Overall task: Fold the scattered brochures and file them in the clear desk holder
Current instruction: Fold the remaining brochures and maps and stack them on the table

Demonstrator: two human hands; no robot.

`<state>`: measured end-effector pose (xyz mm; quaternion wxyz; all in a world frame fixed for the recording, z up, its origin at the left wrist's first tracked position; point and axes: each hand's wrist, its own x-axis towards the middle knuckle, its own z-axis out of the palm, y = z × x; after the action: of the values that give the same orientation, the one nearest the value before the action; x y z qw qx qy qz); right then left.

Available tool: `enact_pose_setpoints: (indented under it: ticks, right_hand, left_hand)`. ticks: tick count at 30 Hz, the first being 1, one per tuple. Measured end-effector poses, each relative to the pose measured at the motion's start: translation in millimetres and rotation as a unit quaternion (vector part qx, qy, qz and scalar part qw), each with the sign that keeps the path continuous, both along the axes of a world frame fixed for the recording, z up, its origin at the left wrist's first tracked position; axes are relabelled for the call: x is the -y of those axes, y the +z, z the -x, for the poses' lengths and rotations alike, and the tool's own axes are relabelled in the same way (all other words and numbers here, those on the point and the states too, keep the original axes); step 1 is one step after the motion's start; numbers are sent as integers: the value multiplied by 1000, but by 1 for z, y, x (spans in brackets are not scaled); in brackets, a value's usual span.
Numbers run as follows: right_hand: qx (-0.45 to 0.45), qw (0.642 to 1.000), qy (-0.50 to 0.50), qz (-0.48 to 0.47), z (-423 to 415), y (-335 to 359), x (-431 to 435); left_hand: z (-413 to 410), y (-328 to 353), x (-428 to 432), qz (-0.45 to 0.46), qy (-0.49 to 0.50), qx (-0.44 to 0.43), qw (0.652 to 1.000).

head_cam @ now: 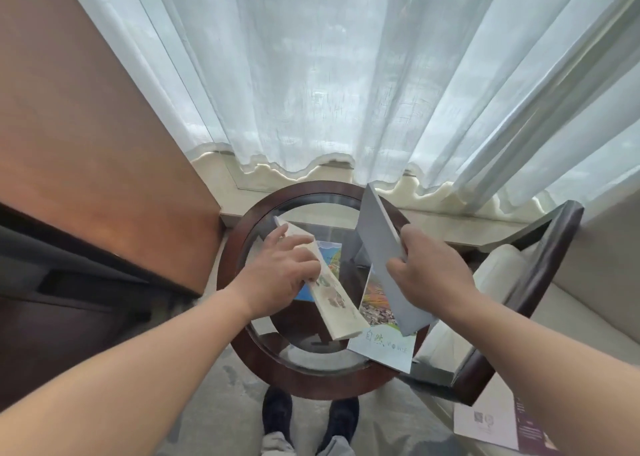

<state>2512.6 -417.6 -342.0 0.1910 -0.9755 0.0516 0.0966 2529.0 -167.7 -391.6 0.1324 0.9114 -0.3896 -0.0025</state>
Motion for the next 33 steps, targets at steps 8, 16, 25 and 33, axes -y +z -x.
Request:
enact_pose_setpoints:
  ticks: [8,16,25,33]
  right_hand:
    - [-19,999,-43,-4,2,-24,-9]
    - [-36,997,-69,-1,9,-40,-21]
    - [-19,997,-77,9,4,-49,-36]
    - [-28,997,-66,-7,3,-54,-65]
  left_hand:
    - [-7,-63,-21,-72,-117,-32,990]
    - [-11,-85,-43,-57,-118,-37,991]
    - [-9,-129,-62,-143,-120,-116,976]
    - [-9,-111,-37,-36,-2,-158,987]
